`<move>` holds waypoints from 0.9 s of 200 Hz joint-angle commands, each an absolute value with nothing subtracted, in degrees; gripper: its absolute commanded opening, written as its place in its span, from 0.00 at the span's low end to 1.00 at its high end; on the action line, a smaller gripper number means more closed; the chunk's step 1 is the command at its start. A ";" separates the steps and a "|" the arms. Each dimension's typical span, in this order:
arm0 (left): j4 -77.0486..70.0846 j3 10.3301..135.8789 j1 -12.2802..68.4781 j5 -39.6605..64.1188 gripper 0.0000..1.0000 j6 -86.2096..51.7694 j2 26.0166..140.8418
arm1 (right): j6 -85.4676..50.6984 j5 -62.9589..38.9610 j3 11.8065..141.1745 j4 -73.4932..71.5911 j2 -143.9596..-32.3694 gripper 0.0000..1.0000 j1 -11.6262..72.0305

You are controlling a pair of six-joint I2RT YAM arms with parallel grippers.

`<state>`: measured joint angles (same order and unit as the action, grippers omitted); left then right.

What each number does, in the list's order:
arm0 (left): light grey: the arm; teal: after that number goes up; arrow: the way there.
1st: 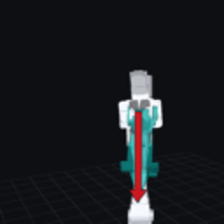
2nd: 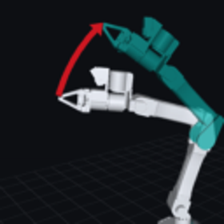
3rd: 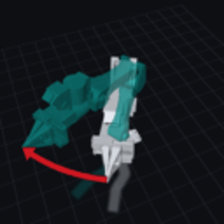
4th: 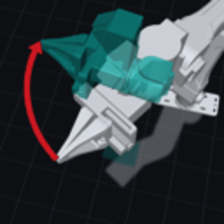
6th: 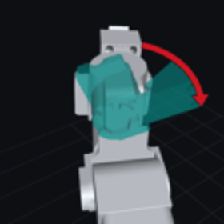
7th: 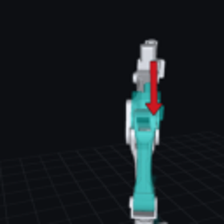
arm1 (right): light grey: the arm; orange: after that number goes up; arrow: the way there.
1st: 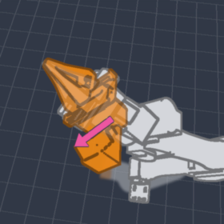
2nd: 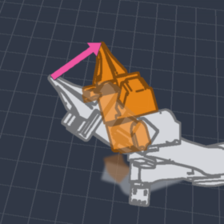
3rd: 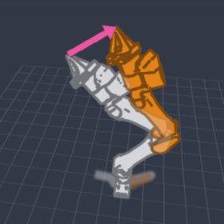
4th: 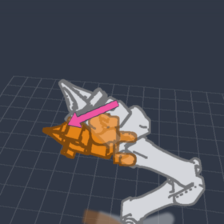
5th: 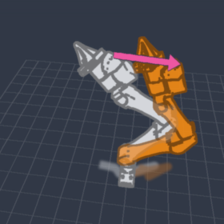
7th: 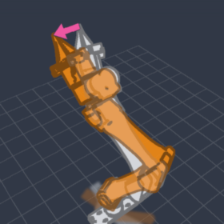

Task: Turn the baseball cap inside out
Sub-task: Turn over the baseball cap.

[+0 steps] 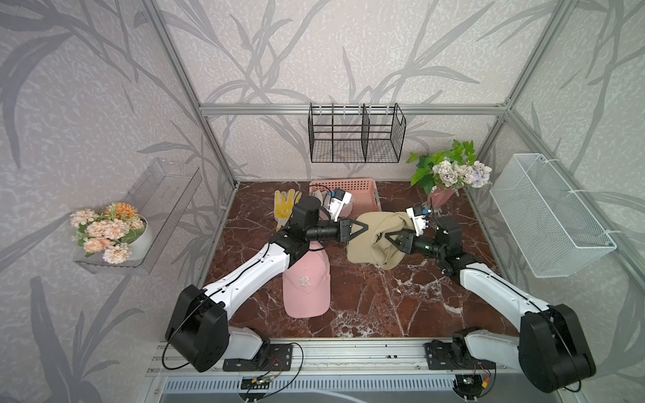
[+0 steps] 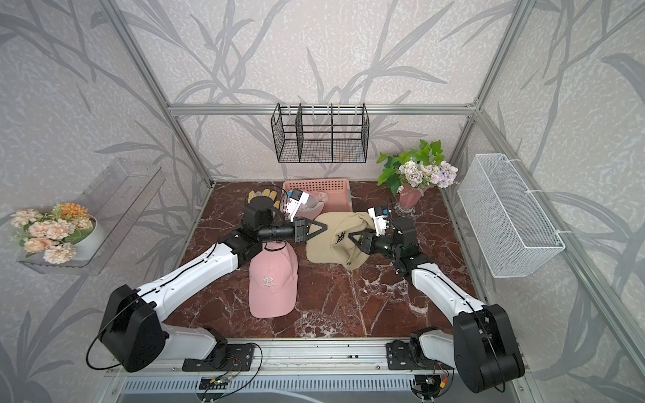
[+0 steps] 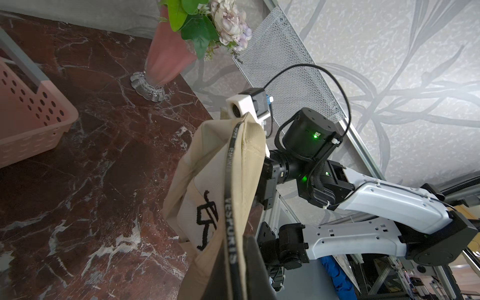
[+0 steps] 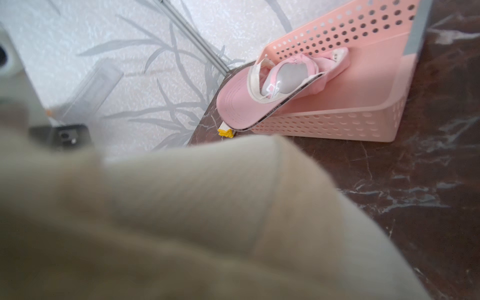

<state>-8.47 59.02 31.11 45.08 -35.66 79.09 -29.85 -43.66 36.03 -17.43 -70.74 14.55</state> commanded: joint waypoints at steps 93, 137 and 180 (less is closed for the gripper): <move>-4.61 56.68 25.05 31.60 0.00 -35.42 80.76 | -31.18 -36.97 31.82 -16.69 -57.25 0.00 12.01; -10.09 53.65 25.05 37.19 0.00 -38.30 80.33 | -23.87 -16.09 33.05 -5.16 -52.49 0.03 15.92; -24.26 50.31 25.30 41.41 0.00 -48.81 80.24 | -13.48 -11.56 34.15 -5.44 -52.17 0.47 23.70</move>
<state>-14.35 52.51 26.83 41.39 -41.10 80.64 -22.06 -22.11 32.23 -5.17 -53.82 20.21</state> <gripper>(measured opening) 0.070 0.365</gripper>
